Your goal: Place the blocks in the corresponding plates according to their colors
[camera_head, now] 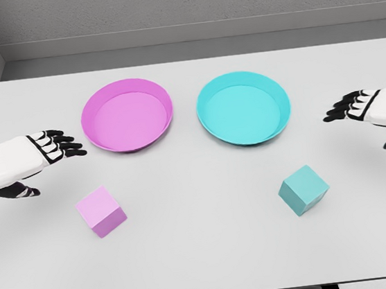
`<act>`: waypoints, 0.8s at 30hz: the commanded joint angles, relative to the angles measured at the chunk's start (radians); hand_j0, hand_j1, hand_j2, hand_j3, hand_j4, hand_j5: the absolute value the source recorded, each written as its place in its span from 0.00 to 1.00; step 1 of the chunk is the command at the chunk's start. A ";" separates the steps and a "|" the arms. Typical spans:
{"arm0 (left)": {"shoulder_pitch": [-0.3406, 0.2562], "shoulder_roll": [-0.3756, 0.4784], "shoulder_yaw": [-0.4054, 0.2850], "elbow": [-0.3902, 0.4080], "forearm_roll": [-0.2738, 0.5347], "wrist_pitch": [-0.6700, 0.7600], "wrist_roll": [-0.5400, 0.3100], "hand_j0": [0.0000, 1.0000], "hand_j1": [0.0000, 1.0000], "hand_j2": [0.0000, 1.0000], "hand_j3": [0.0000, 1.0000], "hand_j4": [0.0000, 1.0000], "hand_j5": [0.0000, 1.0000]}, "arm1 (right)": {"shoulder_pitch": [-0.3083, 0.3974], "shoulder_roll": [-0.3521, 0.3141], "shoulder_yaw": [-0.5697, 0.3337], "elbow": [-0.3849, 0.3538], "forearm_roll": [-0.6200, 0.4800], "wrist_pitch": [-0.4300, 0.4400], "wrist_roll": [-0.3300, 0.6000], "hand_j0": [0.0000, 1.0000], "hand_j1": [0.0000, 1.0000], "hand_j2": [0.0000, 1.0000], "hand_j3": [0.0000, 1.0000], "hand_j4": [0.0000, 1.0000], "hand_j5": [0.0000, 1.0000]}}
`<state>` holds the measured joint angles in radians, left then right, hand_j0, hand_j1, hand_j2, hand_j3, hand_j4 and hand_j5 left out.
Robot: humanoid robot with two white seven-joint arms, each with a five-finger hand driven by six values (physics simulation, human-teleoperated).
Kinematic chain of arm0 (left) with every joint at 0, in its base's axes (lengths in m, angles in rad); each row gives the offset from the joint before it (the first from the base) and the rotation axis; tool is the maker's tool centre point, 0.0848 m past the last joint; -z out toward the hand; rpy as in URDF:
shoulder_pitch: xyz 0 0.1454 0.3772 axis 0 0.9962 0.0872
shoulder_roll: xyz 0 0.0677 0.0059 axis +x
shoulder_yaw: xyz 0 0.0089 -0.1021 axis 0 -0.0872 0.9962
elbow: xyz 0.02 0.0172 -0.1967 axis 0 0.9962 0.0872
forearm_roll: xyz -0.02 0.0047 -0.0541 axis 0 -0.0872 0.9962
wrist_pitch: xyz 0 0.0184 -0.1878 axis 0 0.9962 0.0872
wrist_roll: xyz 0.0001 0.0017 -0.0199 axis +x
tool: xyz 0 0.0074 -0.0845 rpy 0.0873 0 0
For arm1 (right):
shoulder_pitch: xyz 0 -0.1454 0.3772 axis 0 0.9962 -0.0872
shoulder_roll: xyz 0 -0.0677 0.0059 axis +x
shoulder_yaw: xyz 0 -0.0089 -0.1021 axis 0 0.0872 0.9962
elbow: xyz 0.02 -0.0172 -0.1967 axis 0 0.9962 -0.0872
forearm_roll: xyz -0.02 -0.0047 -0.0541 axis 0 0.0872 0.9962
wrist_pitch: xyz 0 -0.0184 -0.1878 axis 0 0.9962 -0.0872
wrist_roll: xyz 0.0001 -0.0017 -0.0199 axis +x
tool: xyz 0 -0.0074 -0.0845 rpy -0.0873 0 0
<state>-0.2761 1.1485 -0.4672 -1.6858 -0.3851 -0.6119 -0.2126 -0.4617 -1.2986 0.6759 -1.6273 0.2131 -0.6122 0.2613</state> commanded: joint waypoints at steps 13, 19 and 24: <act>-0.002 0.005 -0.022 -0.061 -0.001 0.001 -0.062 1.00 1.00 1.00 1.00 1.00 1.00 | 0.031 -0.039 0.007 -0.132 -0.017 0.001 -0.002 1.00 1.00 1.00 1.00 1.00 1.00; -0.003 -0.003 -0.033 -0.075 -0.001 0.001 -0.076 1.00 1.00 1.00 1.00 1.00 1.00 | 0.026 -0.011 0.008 -0.138 -0.004 0.001 0.003 1.00 1.00 1.00 1.00 1.00 1.00; -0.003 -0.049 -0.042 -0.075 -0.031 0.001 -0.079 1.00 1.00 1.00 1.00 1.00 1.00 | 0.026 0.039 0.001 -0.138 0.014 0.001 0.096 1.00 1.00 1.00 1.00 1.00 1.00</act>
<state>-0.2792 1.1139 -0.5053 -1.7596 -0.4094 -0.6123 -0.2898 -0.4356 -1.2701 0.6783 -1.7646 0.2296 -0.6124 0.3369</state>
